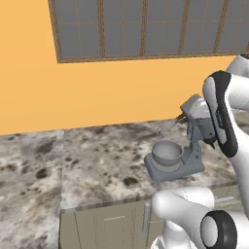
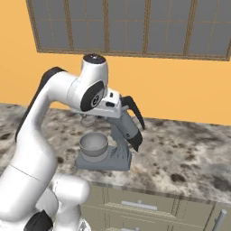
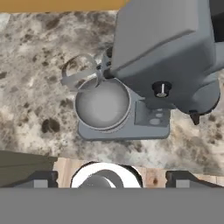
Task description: Close the stand mixer head.
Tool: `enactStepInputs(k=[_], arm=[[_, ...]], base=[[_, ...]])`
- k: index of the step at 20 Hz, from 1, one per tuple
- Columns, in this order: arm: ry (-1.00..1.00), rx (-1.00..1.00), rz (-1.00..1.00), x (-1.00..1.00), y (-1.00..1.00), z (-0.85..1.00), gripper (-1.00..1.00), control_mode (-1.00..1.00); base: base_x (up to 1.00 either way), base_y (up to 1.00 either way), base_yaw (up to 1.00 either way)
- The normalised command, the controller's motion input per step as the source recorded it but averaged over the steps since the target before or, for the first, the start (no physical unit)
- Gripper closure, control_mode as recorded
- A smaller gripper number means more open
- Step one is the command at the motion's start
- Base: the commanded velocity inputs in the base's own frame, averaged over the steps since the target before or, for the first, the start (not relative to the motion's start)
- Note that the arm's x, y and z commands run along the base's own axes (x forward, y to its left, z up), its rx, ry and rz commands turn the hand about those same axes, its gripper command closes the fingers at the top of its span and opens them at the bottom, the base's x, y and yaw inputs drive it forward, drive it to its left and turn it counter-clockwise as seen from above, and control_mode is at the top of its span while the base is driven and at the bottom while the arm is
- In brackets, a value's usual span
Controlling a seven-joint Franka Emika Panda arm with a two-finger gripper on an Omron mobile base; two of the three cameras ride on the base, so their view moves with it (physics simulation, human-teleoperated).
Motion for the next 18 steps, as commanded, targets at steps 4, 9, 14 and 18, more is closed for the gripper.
enactStepInputs(k=[4,9,14,18], arm=[[-0.05,0.13,0.32,-0.08,-0.91,0.14,-1.0,-1.0],[-0.18,0.26,0.42,0.0,-0.65,0.03,-1.0,-1.0],[-0.37,0.14,0.5,0.12,-0.39,0.0,-1.0,-1.0],[-0.31,0.01,0.55,0.57,-0.22,0.0,-1.0,-1.0]], base=[[0.0,0.0,0.0],[0.0,0.0,0.0],[0.0,0.0,0.0],[0.0,0.0,0.0]])
